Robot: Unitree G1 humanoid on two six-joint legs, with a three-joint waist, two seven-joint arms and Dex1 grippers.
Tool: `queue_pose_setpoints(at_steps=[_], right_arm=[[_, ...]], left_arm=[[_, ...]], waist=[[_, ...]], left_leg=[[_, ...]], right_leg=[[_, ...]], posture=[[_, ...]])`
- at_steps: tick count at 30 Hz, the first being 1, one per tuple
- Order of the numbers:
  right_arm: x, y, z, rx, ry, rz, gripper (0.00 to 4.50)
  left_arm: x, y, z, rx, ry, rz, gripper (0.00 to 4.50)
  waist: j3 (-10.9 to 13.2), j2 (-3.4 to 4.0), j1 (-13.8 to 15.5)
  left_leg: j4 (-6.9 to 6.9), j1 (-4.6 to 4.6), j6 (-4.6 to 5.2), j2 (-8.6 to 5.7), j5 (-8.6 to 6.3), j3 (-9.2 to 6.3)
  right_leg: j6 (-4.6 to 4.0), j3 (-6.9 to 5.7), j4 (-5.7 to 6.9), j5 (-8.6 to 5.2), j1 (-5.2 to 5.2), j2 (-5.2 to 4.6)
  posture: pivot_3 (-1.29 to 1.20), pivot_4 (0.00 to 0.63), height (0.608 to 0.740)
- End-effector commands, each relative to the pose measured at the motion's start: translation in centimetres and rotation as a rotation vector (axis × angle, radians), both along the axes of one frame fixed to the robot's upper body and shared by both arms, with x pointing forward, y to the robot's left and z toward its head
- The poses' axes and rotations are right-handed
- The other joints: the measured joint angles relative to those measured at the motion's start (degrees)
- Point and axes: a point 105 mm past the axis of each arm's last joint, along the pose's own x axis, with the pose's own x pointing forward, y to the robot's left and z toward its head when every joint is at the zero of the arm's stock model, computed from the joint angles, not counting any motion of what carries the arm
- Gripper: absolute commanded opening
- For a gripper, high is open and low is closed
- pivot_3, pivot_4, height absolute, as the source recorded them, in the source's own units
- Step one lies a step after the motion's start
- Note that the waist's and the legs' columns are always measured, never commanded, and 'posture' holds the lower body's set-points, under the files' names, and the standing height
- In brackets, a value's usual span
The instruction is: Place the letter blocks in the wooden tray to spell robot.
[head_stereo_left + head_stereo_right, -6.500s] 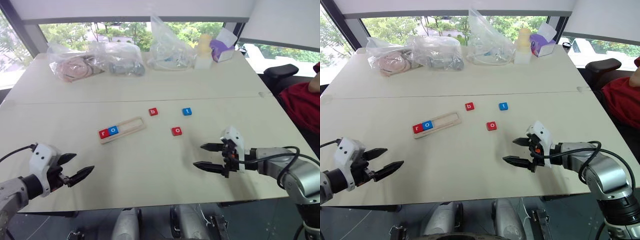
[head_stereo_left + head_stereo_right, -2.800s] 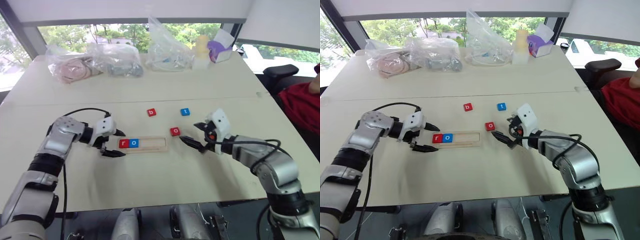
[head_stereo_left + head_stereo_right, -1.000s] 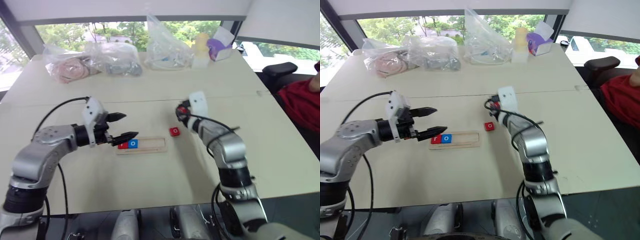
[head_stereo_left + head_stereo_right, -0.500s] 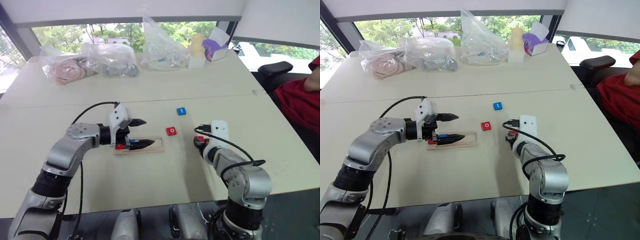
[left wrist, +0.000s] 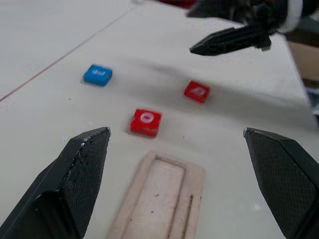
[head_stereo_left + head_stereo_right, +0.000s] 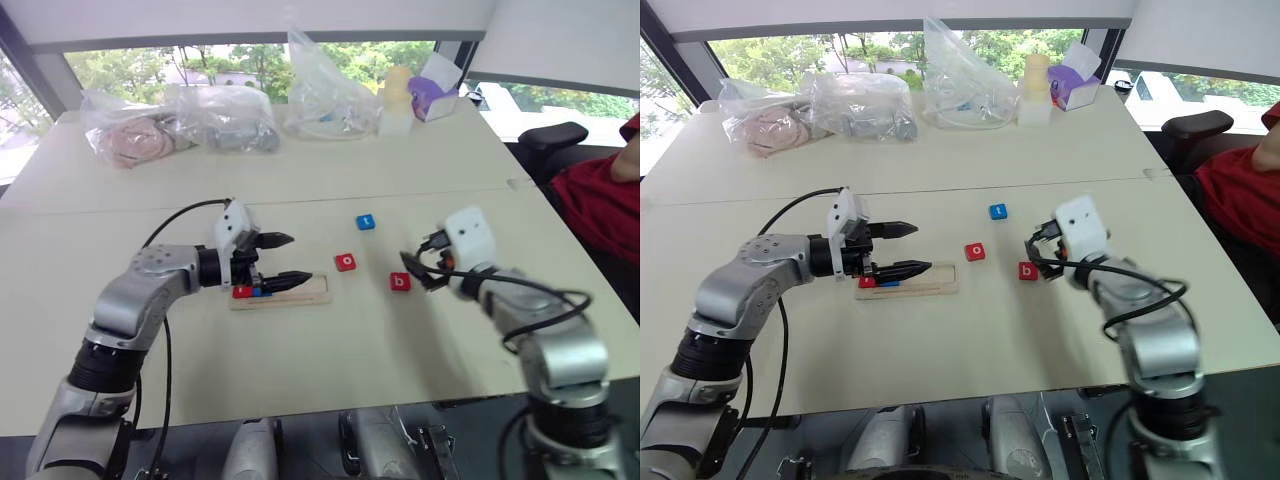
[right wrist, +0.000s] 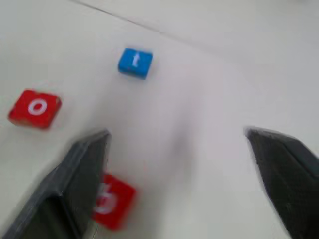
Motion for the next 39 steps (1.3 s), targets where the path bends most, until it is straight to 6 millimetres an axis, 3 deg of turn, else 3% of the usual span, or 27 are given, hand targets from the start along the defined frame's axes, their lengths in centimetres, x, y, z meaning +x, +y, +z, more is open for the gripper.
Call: queue_pose_setpoints(at_steps=[1, 4, 7, 10, 19, 22, 27, 28, 34, 36, 39], right_arm=[[-1.5, 0.7, -1.0, 0.032, 0.061, 0.359, 4.45], [-2.0, -0.9, -3.6, -0.040, 0.151, 0.506, 4.45], [-1.4, -1.8, -5.5, -0.106, 0.184, 0.578, 4.45], [0.4, -2.1, -6.1, -0.140, 0.120, 0.584, 4.45], [1.7, -1.8, -7.7, -0.120, 0.148, 0.666, 4.45], [1.6, -1.5, -8.0, -0.067, 0.188, 0.712, 3.63], [1.7, -1.1, -8.3, -0.081, 0.187, 0.750, 1.20], [1.7, -1.1, -8.3, -0.081, 0.185, 0.751, 1.12], [3.1, 2.5, -4.5, 0.024, 0.139, 0.758, 1.12], [2.6, 5.1, -3.0, 0.033, 0.155, 0.831, 1.12], [3.8, 9.8, -1.3, -0.006, 0.099, 0.836, 1.12]], left_arm=[[-2.5, -0.7, 0.2, 0.058, -0.027, -0.116, 4.50], [-4.0, -0.8, -1.6, 0.196, -0.047, -0.187, 4.50], [-4.2, -1.3, -1.7, 0.182, -0.047, -0.177, 4.50], [-3.9, -1.3, -1.9, 0.188, -0.054, -0.146, 4.50], [-3.8, -0.8, -2.2, 0.175, -0.033, -0.067, 4.50], [-3.7, -0.4, -2.3, 0.191, -0.036, -0.050, 4.50], [-3.3, 0.6, -2.5, 0.211, -0.034, -0.015, 4.50], [-3.3, 0.7, -2.5, 0.214, -0.033, -0.011, 4.50], [-2.0, 4.9, -1.5, 0.245, -0.038, 0.124, 4.50], [-1.6, 7.3, -1.0, 0.262, -0.023, 0.181, 4.50], [-1.7, 10.0, -0.1, 0.275, 0.020, 0.221, 4.50]], waist=[[-0.02, -0.04, 0.02], [0.02, 0.02, 0.13], [0.04, 0.02, 0.10], [0.07, 0.01, -0.01], [0.08, 0.01, 0.18], [0.08, 0.01, 0.11], [0.08, 0.01, 0.09], [0.08, 0.01, 0.07], [0.12, 0.05, -0.04], [0.17, 0.10, -0.10], [0.21, 0.10, -0.50]], left_leg=[[-0.02, 0.05, 0.06, 0.04, -0.04, -0.02], [-0.07, 0.11, 0.17, 0.06, -0.10, -0.04], [0.02, 0.10, 0.17, 0.06, -0.10, 0.01], [0.13, 0.10, 0.17, 0.06, -0.10, 0.02], [0.15, 0.11, 0.15, 0.06, -0.08, 0.05], [0.16, 0.19, 0.15, 0.06, -0.08, 0.05], [0.16, 0.29, 0.15, 0.06, -0.08, 0.06], [0.16, 0.30, 0.15, 0.06, -0.08, 0.07], [0.12, 0.43, 0.14, 0.08, -0.08, 0.15], [0.11, 0.43, 0.14, 0.09, -0.08, 0.14], [0.08, 0.44, 0.14, 0.15, -0.08, 0.18]], right_leg=[[0.04, -0.01, -0.01, 0.01, 0.05, 0.06], [0.05, -0.03, 0.01, -0.05, 0.09, 0.10], [0.02, 0.00, 0.03, -0.05, 0.08, 0.09], [-0.17, 0.01, 0.06, -0.10, 0.10, 0.09], [0.00, 0.07, 0.10, 0.03, 0.10, 0.08], [-0.02, 0.07, 0.13, 0.04, 0.16, 0.08], [-0.05, 0.09, 0.18, 0.03, 0.22, 0.08], [-0.05, 0.12, 0.19, 0.03, 0.22, 0.08], [-0.06, 0.23, 0.35, 0.03, 0.20, 0.10], [-0.06, 0.22, 0.39, 0.03, 0.17, 0.11], [-0.07, 0.23, 0.45, 0.04, 0.07, 0.16]], posture=[[0.00, 0.150, 0.740], [0.00, 0.150, 0.740], [0.00, 0.150, 0.740], [0.00, 0.150, 0.740], [0.00, 0.150, 0.740], [0.00, 0.150, 0.740], [0.00, 0.150, 0.740], [0.00, 0.150, 0.740], [0.00, 0.150, 0.740], [0.00, 0.150, 0.740], [0.00, 0.150, 0.740]])
